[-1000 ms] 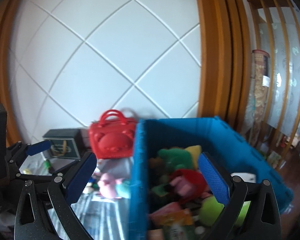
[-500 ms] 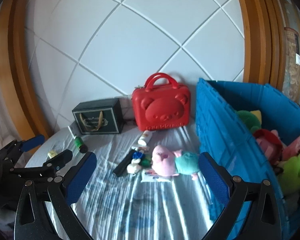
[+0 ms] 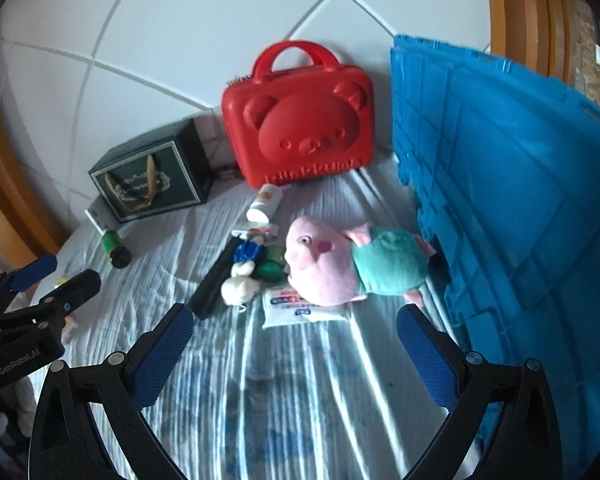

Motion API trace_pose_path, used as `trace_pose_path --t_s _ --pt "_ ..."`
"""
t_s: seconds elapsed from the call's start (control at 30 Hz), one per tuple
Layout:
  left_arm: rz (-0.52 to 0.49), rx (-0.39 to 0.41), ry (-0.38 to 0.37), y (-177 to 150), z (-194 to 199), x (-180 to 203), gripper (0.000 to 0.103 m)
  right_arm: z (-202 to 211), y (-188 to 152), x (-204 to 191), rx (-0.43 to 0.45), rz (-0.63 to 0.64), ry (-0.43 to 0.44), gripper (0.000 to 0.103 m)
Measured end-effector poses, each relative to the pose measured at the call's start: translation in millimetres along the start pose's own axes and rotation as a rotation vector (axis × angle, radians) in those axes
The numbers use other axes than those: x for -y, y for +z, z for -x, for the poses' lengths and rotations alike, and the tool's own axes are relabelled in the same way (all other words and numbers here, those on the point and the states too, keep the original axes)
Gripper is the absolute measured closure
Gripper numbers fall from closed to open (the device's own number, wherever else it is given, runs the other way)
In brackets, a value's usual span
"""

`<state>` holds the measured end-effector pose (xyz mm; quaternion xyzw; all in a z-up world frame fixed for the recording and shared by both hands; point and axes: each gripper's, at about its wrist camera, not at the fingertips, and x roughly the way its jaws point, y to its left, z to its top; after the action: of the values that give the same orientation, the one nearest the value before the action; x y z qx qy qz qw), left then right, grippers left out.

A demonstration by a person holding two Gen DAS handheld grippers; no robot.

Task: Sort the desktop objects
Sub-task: 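Move both grippers back over the table, then grasp the pink pig plush in green shirt with both grippers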

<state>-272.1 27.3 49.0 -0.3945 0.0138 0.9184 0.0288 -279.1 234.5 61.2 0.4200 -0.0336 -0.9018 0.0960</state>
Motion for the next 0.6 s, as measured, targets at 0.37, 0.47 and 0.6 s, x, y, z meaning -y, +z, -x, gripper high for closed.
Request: trace_pose_path --t_s 0.37,0.47,0.6 --pt "0.027 -0.151 0.006 -3.3 -121.1 -15.0 0.016 -149.4 25.7 36.3 -0.13 -0.008 -0.129 0.0" --pt "0.036 -0.168 0.006 -5.0 -136.7 -21.9 0.016 -172.2 31.9 45.4 -0.108 0.004 -0.1 0.0" --pt "0.067 -0.179 0.018 -9.8 -143.3 -35.1 0.016 -187.0 30.4 13.7 -0.218 0.135 -0.035 0.0"
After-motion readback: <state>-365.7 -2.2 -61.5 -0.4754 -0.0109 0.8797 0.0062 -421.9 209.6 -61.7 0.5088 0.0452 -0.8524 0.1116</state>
